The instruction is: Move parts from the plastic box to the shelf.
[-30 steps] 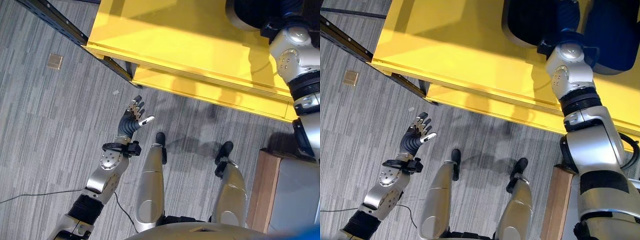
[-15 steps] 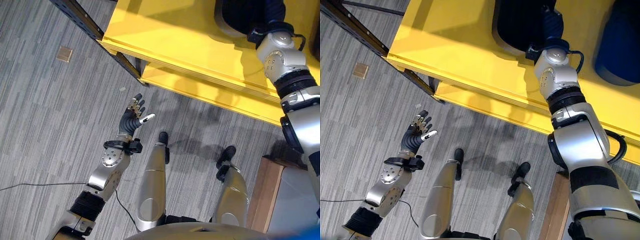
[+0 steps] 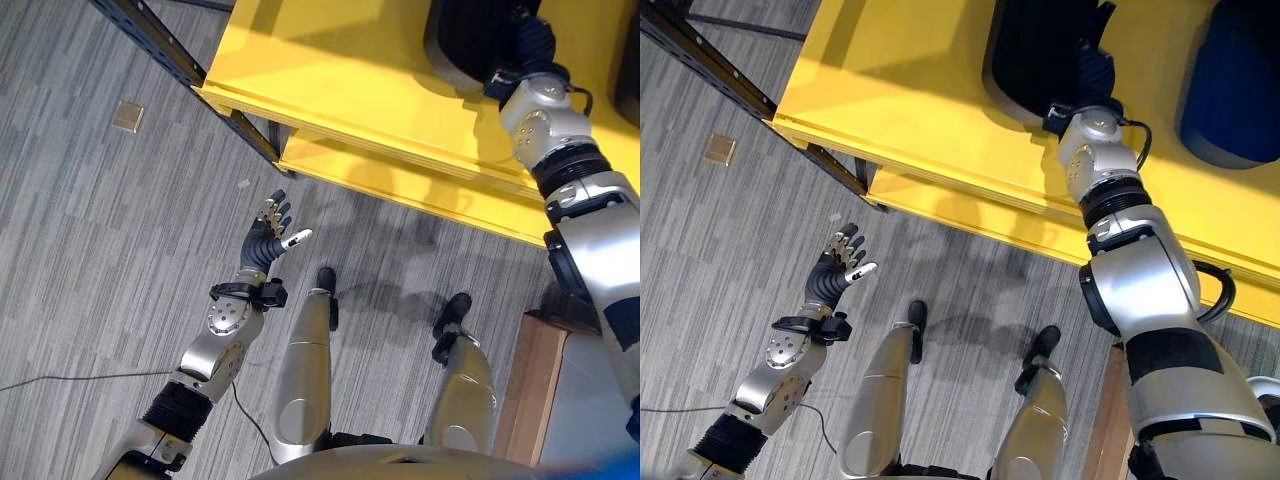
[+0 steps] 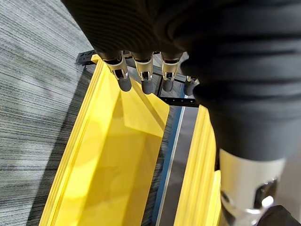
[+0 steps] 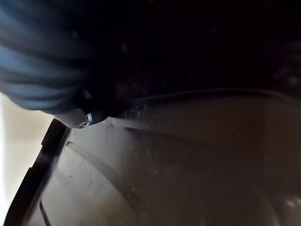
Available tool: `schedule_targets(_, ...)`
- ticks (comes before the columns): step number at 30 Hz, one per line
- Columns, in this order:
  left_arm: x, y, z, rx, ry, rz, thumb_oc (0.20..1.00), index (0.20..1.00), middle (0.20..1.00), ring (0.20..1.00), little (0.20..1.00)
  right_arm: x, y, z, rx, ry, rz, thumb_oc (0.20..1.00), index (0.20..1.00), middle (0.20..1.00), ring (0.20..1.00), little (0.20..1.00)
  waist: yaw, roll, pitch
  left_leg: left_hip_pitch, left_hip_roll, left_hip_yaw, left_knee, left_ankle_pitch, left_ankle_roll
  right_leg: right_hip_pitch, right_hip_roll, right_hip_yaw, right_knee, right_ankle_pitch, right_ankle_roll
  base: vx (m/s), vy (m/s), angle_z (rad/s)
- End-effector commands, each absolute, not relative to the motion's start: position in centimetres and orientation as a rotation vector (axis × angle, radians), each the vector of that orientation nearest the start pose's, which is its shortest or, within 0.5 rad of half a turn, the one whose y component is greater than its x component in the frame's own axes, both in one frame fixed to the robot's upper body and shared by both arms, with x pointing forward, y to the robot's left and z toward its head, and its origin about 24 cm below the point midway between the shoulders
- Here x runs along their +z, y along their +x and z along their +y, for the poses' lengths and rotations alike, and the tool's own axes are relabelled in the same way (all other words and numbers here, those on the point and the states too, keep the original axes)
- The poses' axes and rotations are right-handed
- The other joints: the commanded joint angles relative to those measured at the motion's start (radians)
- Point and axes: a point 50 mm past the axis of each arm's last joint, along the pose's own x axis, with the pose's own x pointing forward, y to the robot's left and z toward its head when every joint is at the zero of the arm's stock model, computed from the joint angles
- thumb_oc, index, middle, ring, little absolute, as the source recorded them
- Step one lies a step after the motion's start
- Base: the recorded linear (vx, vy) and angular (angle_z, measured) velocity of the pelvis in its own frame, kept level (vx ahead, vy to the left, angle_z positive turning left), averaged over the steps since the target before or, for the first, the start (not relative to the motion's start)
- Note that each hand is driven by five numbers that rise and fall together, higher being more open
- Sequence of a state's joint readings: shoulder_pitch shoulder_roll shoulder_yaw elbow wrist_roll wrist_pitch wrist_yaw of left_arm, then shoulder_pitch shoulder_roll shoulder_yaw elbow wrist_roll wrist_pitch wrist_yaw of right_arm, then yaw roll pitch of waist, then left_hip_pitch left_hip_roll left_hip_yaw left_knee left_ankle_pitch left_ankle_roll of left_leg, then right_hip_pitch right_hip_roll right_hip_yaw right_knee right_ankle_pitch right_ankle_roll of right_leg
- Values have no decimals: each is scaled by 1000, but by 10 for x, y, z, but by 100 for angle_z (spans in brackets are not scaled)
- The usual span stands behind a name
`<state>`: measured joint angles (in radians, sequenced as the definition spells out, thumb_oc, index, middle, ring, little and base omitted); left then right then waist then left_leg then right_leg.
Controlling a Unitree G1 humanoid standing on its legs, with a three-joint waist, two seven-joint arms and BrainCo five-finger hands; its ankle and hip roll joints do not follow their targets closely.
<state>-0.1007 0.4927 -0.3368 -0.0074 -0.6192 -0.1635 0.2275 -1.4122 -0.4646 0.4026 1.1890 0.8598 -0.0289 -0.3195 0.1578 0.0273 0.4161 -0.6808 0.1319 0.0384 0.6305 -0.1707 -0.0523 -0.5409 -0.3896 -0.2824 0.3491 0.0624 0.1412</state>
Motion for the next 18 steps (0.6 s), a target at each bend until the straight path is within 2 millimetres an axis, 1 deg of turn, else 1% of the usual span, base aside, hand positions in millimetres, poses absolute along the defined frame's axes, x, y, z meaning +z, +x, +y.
schedule_targets(1,82,263,170,-106,-154,-151,1000,1000,1000,1000,1000,292,425,-193,-282,213,-253,200,200,200,200,200,19,0,-3,-7,-3,0,-74,58,-11,87,10,25,175,-198,4,0,0,0)
schedule_targets(3,82,263,170,-108,-153,-153,1000,1000,1000,1000,1000,287,426,-194,-294,190,-236,200,200,200,200,200,20,1,2,-8,-2,-1,-74,60,-11,86,10,25,177,-199,4,0,0,0)
schedule_targets(11,84,264,169,-105,-150,-162,1000,1000,1000,1000,1000,282,426,-195,-304,139,-218,200,200,200,200,200,19,3,10,-3,-2,-2,-80,65,-12,92,10,20,174,-195,6,0,0,0)
schedule_targets(16,83,265,172,-98,-145,-158,1000,1000,1000,1000,1000,281,424,-211,-351,132,-211,200,200,200,200,200,15,2,12,2,0,-3,-85,68,-13,93,13,20,175,-195,7,0,0,0)
schedule_targets(18,83,265,172,-97,-144,-159,1000,1000,1000,1000,1000,282,424,-213,-357,131,-215,200,200,200,200,200,14,1,12,3,1,-3,-86,68,-13,93,13,21,175,-195,8,0,0,0)
